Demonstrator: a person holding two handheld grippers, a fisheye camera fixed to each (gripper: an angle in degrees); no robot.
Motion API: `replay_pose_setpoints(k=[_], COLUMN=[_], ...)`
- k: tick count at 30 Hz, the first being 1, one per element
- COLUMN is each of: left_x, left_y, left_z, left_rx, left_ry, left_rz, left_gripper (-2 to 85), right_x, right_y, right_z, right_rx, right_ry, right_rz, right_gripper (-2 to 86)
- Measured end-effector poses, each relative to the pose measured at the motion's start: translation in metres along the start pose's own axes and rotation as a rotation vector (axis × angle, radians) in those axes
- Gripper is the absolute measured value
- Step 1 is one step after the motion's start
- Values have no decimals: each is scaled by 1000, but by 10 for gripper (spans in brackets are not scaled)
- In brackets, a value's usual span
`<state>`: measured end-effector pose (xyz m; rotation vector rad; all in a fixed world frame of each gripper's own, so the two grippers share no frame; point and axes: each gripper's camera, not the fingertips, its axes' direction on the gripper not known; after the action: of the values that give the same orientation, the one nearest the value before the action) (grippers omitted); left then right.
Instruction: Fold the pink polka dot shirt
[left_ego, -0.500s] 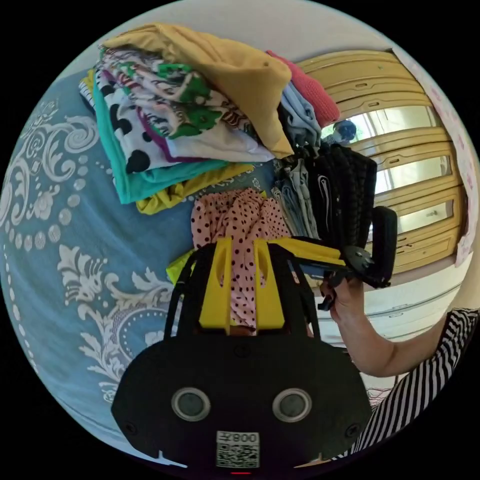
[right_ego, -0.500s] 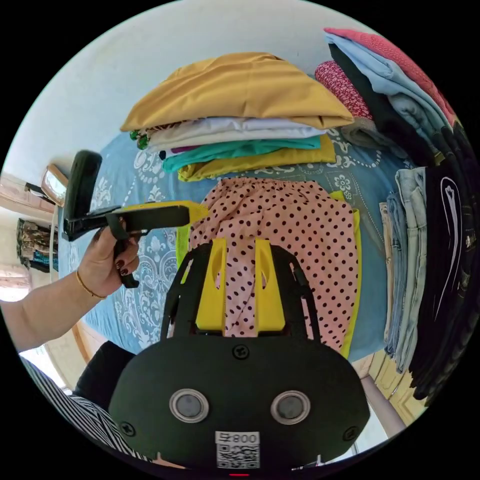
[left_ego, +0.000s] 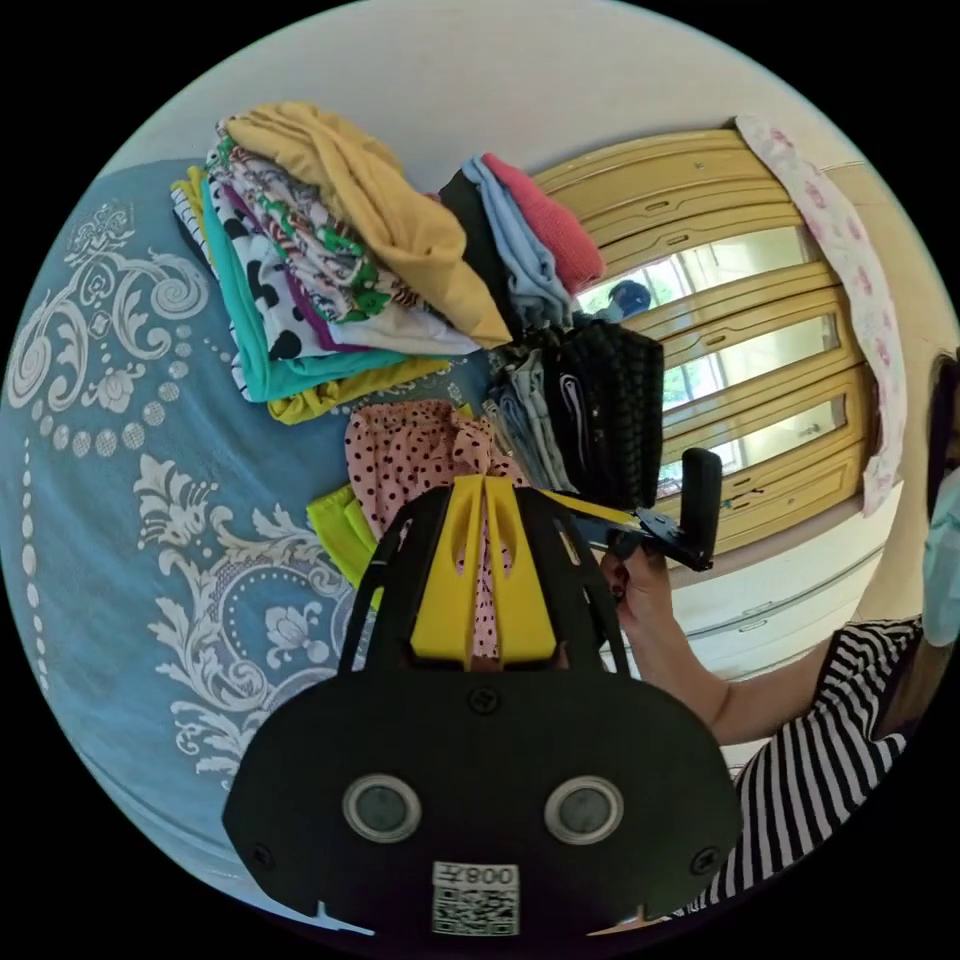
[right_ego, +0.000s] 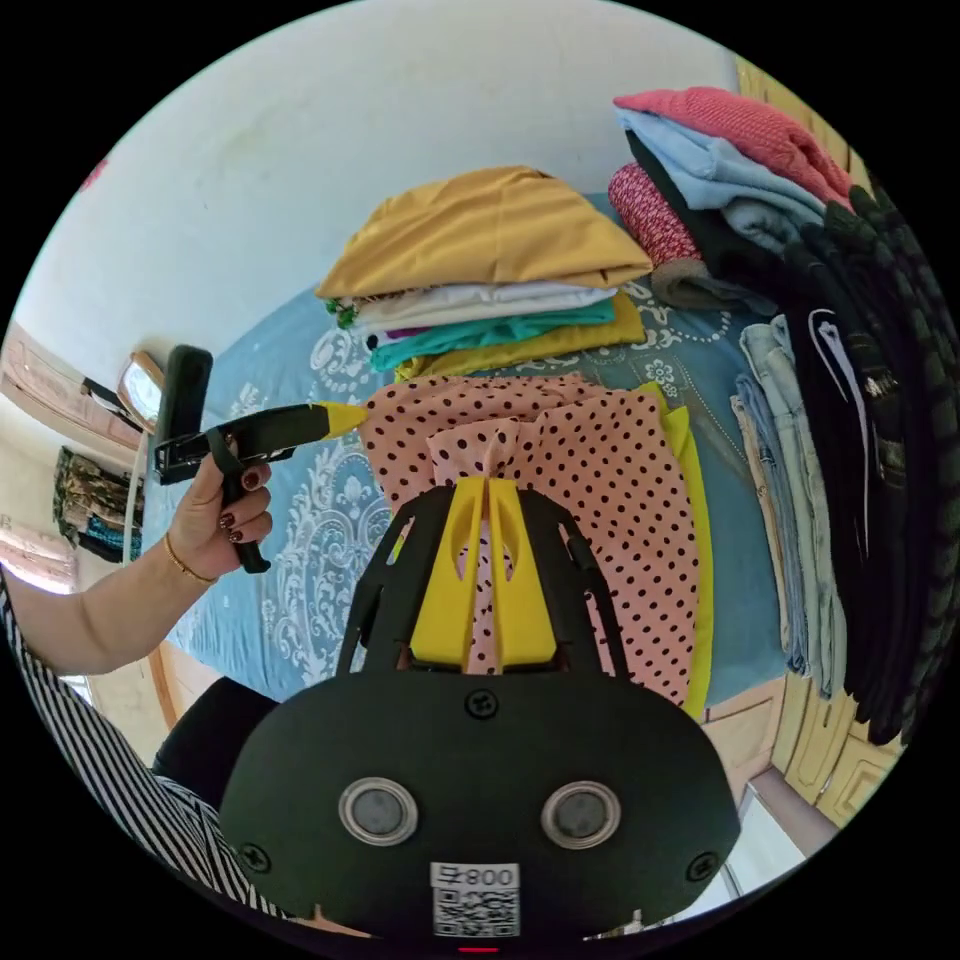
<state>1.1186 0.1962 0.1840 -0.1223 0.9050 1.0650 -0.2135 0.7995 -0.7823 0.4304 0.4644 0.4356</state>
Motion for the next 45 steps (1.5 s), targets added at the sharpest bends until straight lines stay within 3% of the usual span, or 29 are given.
replay_pose_setpoints(k=[12,26,34,45], left_x=[122,359,443,452], left_y=[160,445,631,806], left_z=[-220,-550,-701,-800], left_rx=[201,615,873,960], left_ry=[135,-197,-370,-419], left_rz=[212,361,338,216], left_gripper=[2,1,1,1], right_x=[-91,-275,-315,-379], right_y=[150,324,401,437], right_z=[-90,-201,-193,-115], right_rx=[347,557,587,522], right_ry=[-357,-561,-644,-699], right_rz=[-47,-303,-290,-323], right_gripper=[3,2,1,1])
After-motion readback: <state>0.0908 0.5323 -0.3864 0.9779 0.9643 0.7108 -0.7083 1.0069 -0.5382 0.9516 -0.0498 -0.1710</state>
